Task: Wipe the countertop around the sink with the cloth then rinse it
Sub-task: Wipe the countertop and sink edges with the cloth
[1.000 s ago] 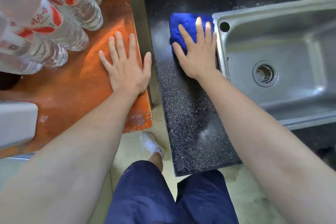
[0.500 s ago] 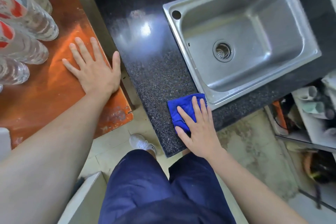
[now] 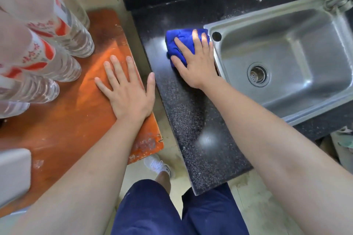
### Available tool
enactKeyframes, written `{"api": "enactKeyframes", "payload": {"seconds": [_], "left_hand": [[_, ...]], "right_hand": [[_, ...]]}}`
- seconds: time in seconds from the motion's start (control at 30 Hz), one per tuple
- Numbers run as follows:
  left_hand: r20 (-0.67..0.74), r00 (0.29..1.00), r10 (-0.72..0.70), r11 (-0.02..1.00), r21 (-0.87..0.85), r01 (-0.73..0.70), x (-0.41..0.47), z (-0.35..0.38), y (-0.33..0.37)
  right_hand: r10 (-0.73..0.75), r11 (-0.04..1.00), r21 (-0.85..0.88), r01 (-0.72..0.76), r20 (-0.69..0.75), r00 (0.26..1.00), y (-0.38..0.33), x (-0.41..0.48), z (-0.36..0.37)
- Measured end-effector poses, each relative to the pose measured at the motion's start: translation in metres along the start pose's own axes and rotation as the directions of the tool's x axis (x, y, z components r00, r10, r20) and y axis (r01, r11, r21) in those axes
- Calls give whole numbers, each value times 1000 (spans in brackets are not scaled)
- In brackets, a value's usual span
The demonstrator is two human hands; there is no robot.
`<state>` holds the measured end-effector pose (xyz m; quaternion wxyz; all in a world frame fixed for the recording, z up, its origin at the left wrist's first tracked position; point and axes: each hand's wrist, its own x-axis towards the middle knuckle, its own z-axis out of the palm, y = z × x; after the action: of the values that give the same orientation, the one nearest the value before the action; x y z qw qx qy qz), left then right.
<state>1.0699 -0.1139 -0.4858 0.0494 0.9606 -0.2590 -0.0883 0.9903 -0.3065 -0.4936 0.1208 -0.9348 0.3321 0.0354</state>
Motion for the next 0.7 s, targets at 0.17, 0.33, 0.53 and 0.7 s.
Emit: {"api": "enactKeyframes", "payload": {"seconds": [0.17,0.33,0.53,0.7], "left_hand": [[-18,1000,-1,1000,1,1,3,2,1],[-17,1000,-25,999,25,25,4,1,3],[-15,999,-47,997,58,48,4,1,5],[-24,998,-53,996,72,55,4,4,2]], "right_hand": [[33,999,-12,-33,29,999,-20,61,-6],[14,1000,3,-14,97,995,-40,94,-11],[-40,999,1,40,23,999,-44,96,-4],[-197,975,-102,199,28,980,-15,110,-23]]}}
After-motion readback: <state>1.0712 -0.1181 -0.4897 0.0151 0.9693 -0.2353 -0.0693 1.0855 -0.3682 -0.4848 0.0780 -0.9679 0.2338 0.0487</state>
